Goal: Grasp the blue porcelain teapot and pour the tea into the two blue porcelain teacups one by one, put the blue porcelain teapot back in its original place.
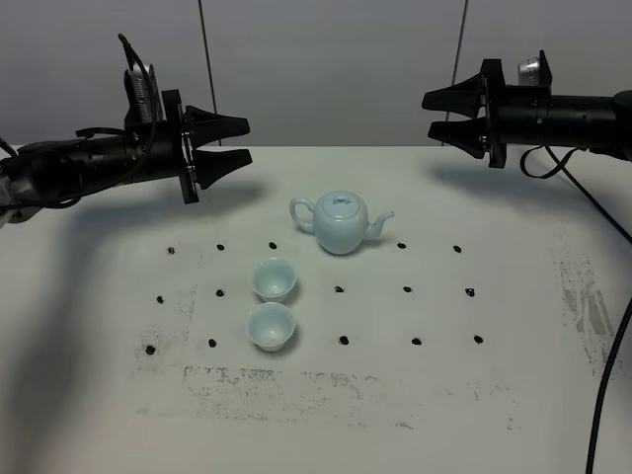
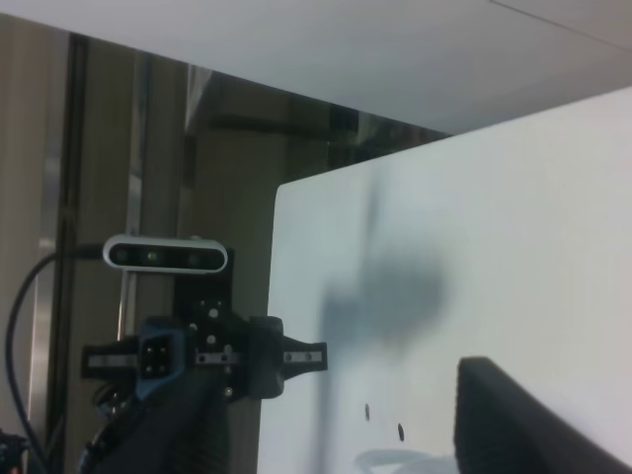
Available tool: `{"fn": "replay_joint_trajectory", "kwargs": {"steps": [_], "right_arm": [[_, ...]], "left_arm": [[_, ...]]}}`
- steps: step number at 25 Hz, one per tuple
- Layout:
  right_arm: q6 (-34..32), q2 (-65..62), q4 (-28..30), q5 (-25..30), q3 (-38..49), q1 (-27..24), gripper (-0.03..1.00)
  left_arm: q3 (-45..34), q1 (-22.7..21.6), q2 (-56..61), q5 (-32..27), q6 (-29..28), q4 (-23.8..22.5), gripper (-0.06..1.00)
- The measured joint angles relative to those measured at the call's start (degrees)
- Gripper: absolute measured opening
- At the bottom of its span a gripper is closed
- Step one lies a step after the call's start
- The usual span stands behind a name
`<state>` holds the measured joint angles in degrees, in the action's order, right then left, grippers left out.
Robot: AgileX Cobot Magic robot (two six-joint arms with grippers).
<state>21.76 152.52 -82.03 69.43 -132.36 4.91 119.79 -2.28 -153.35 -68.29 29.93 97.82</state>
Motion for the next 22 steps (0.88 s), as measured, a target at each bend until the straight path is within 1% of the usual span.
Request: {"fn": "replay_joint_trajectory", "kwargs": {"steps": [5,11,14,16,19,22], "right_arm": [[-0.62,0.00,1.72,0.00,0.00,0.00,0.49],[-0.74,0.00,1.71,0.00,0.00,0.00,0.49],[1.61,0.00,1.73,0.00,0.00,0.00,0.49],[5.58,0.00,1.78,0.00,0.00,0.00,0.49],[12.25,0.03,3.19,0.00,-1.39,0.00,0.49],[14.79,0.03,6.77,0.00,-4.88,0.00,0.49]], "left_arm": [[0.00,0.00,0.00,0.00,0.00,0.00,0.50],[0.00,0.00,0.00,0.00,0.00,0.00,0.50],[0.00,0.00,0.00,0.00,1.15,0.00,0.50],[0.00,0.00,0.00,0.00,3.53,0.00,0.50],[0.00,0.00,0.00,0.00,9.48,0.00,0.50],[0.00,0.00,0.51,0.00,15.58,-0.18,0.50]]}}
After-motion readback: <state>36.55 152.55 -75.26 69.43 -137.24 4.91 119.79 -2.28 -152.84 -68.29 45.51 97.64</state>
